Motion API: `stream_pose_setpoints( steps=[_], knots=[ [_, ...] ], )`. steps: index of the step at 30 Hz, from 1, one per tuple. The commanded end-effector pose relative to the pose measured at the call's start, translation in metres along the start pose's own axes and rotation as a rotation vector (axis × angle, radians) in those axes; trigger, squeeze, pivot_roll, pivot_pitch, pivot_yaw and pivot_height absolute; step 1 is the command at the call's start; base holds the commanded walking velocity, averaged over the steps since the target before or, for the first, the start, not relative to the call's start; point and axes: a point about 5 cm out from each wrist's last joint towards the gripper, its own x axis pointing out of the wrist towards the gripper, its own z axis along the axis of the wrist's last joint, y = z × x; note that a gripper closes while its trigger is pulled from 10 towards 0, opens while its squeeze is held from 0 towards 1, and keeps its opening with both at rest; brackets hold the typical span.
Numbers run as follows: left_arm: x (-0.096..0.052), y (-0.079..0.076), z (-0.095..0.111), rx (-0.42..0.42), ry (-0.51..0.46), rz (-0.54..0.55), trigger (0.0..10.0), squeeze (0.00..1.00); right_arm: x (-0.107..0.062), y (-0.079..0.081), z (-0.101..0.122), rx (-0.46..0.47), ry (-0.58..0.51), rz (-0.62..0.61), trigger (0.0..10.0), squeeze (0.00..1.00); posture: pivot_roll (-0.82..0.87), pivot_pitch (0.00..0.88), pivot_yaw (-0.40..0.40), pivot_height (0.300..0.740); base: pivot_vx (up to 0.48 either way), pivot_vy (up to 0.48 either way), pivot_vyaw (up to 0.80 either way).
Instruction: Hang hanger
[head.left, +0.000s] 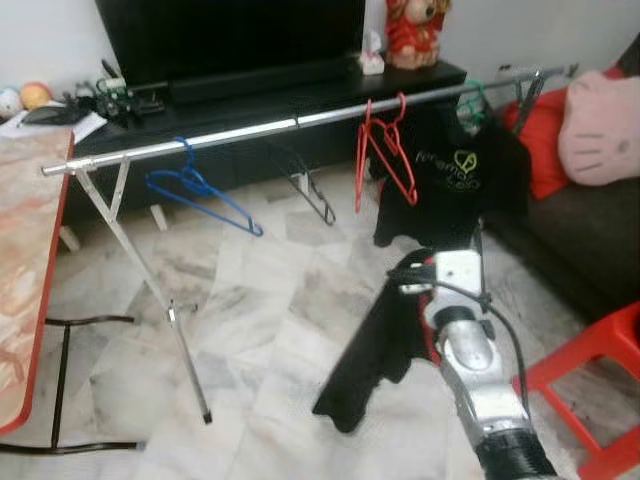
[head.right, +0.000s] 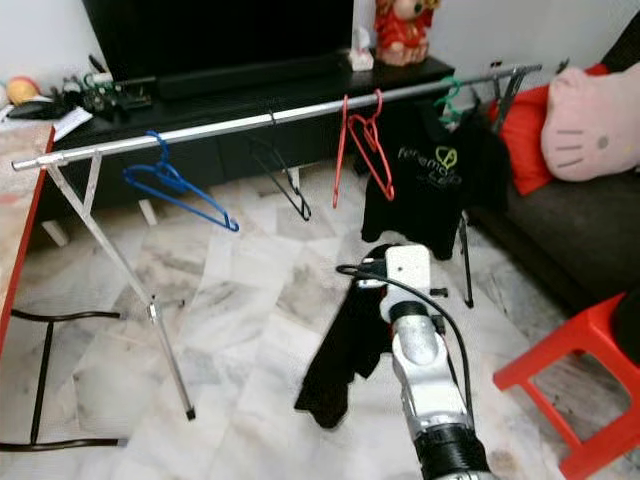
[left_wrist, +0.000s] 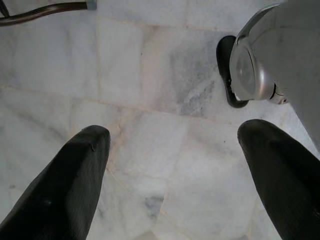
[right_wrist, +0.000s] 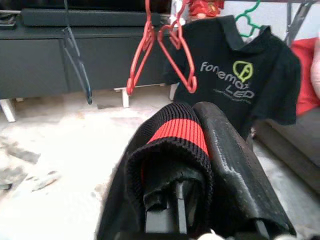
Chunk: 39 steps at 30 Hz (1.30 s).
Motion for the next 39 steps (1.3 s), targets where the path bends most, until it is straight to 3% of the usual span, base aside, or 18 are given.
stream_pose_setpoints(
  steps=[1,39],
  knots=[
    [-0.0019,-0.0004,-0.0073,0.015,0.021,-0.005,10.0,0.00,0.0022,0.0022,0.0053,0.009,-0.015,0.002,10.0,0.00,-0.07,0.009,0.016,0.740,0.000,-0.319,0.00],
    [-0.0017,-0.0007,-0.0070,0.003,0.024,-0.005,10.0,0.00,0.0027,0.0099,0.0067,-0.043,-0.022,0.031,10.0,0.00,-0.06,0.012,0.016,0.740,0.000,-0.291,0.00]
  ],
)
